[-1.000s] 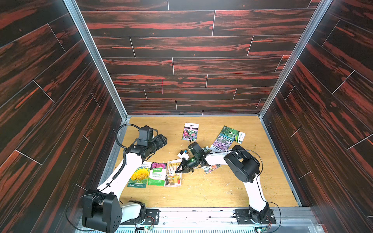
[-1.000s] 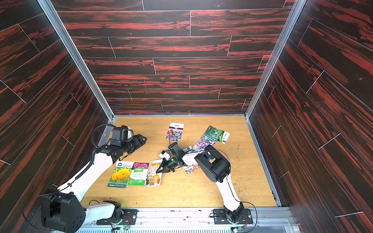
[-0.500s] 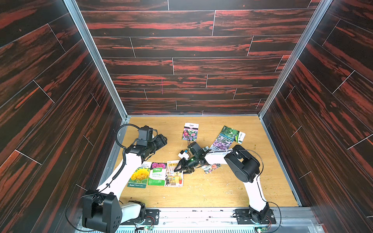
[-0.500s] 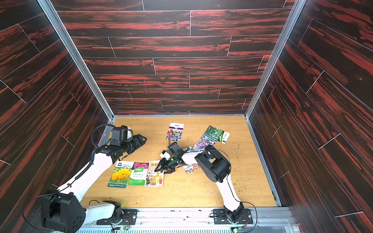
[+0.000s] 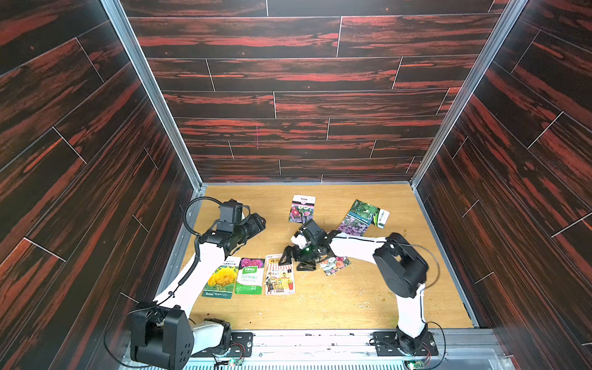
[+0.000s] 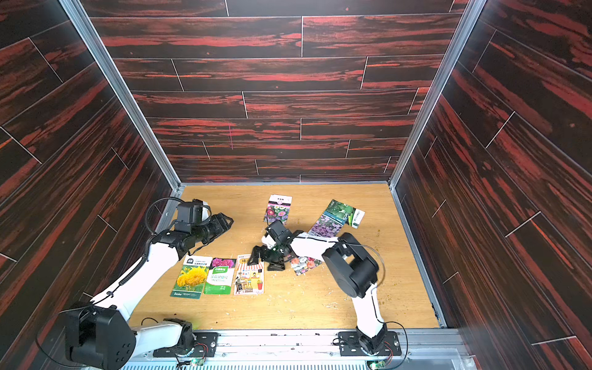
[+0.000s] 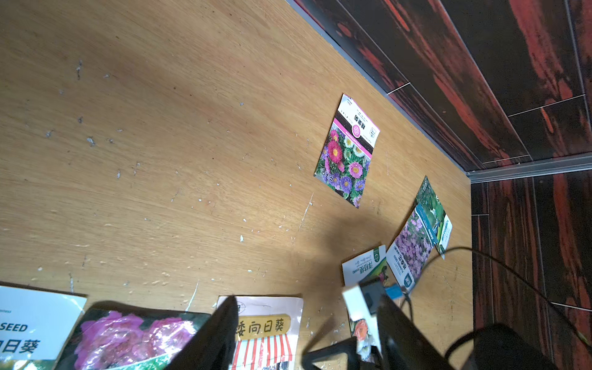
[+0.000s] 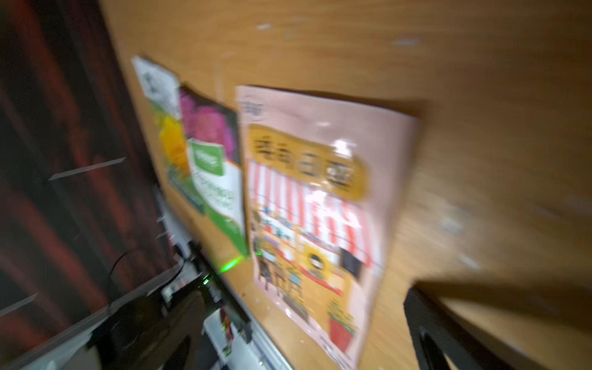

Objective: Arrange the seed packets in a row
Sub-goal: Place the seed packet at the center of the board.

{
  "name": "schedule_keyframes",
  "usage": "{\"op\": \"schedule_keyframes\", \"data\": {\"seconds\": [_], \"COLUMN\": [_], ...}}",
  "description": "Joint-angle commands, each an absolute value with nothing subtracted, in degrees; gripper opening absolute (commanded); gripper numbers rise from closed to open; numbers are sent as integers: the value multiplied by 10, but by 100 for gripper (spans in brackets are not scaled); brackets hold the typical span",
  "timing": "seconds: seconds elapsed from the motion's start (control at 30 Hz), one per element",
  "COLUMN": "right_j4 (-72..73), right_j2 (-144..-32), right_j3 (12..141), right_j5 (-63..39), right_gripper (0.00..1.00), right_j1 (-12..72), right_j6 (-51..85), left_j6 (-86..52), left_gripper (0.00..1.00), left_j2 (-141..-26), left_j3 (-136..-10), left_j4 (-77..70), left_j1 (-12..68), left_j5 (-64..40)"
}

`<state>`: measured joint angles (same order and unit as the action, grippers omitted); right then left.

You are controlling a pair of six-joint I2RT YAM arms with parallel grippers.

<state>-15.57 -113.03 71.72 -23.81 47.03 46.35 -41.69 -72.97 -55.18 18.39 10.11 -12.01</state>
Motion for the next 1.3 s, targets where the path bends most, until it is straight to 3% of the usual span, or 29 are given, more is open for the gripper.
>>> {"op": "schedule_keyframes", "data": {"seconds": [0.0,0.23,0.7,0.97,1.27], "right_j4": [-215,-170,-128,-120,-188], "right_j2": [-1094,-1105,-1151,-1154,-1121], "right_j3": [683,688,727,728,699], "right_j5": [-148,-237,-301,-312,-235], "right_gripper": [99,99,97,95,96], "right_j1": [468,470,508,512,485], "right_j6": [465,437,444,456,422], "left_j6": [-411,-413,-410,-410,-416], "left_gripper": [70,70,69,69,69], "left_j2": [-727,-737,-743,-742,-756], "left_j3": [-545,-549,-552,-551,-546], "left_j4": [182,177,182,182,158], "left_j1": [98,98,98,98,103], "left_j5": [-129,-133,-133,-135,-171]}}
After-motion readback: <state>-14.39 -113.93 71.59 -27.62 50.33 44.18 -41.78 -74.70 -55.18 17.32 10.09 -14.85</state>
